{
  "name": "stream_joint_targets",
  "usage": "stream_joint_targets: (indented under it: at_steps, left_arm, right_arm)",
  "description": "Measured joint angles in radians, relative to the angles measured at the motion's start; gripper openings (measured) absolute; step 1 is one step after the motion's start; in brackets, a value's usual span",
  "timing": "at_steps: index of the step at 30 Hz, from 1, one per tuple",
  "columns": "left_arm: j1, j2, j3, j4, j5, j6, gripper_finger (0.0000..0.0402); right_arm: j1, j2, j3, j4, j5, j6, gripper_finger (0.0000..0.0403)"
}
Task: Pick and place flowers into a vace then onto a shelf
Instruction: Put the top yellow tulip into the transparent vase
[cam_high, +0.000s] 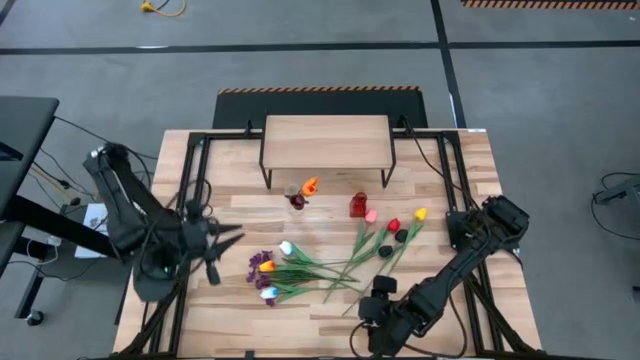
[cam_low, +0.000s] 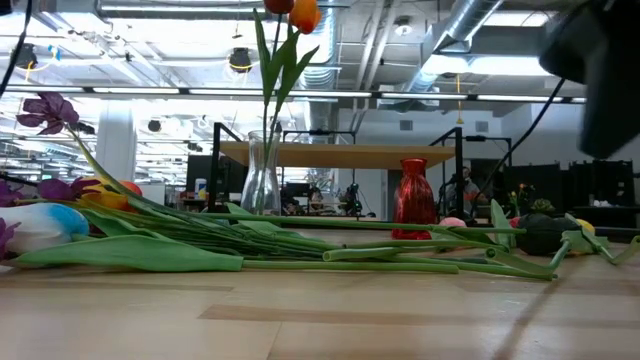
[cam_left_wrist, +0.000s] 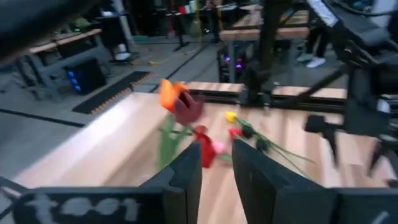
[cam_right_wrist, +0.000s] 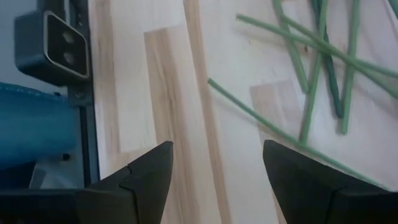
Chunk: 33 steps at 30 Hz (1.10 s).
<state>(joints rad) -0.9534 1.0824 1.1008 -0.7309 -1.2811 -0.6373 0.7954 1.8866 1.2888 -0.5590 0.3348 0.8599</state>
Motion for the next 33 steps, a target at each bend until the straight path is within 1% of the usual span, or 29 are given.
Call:
stream_joint_targets:
  at_steps: [2,4,7,9,12,16,20,23,26,29,33]
  left_arm:
    - [-0.032,0.0,-0.074,0.113,-0.017,0.011,0.0072]
    - [-0.055,0.0,-0.148,0.252,-0.012,0.054,0.007]
    - [-0.076,0.0,-0.26,0.472,0.026,0.133,0.0068]
    - [-0.076,0.0,-0.331,0.615,0.057,0.198,0.0068]
    - [-0.074,0.0,-0.431,0.842,0.051,0.282,0.0068]
    - [-0.061,0.0,-0.517,1.047,0.051,0.362,0.0068]
    - [-0.058,-0.002,-0.517,1.158,0.069,0.461,0.0068]
    - [-0.052,-0.001,-0.517,1.156,0.151,0.475,0.0068]
    - [-0.045,0.0,-0.517,1.149,0.199,0.473,0.0068]
    - [-0.044,0.0,-0.517,1.149,0.204,0.471,0.0068]
    - [-0.044,0.0,-0.517,1.148,0.204,0.471,0.0068]
  right_arm:
    - [0.013,0.0,0.0,-0.02,0.006,0.014,0.024]
    - [0.025,0.0,0.0,-0.029,0.007,0.015,0.024]
    - [0.038,0.0,0.0,-0.053,0.007,0.015,0.024]
    - [0.043,0.0,0.0,-0.086,0.007,0.015,0.024]
    - [0.04,0.0,0.0,-0.14,0.007,0.015,0.024]
    - [0.034,0.0,0.0,-0.215,0.007,0.007,0.024]
    - [0.019,0.0,0.0,-0.273,0.007,0.006,0.024]
    - [0.009,0.0,-0.004,-0.282,0.008,0.004,0.024]
    - [-0.005,0.0,-0.02,-0.28,0.007,-0.005,0.024]
    - [-0.022,0.0,-0.061,-0.261,-0.009,-0.028,0.024]
    - [-0.042,0.0,-0.118,-0.239,-0.035,-0.014,0.024]
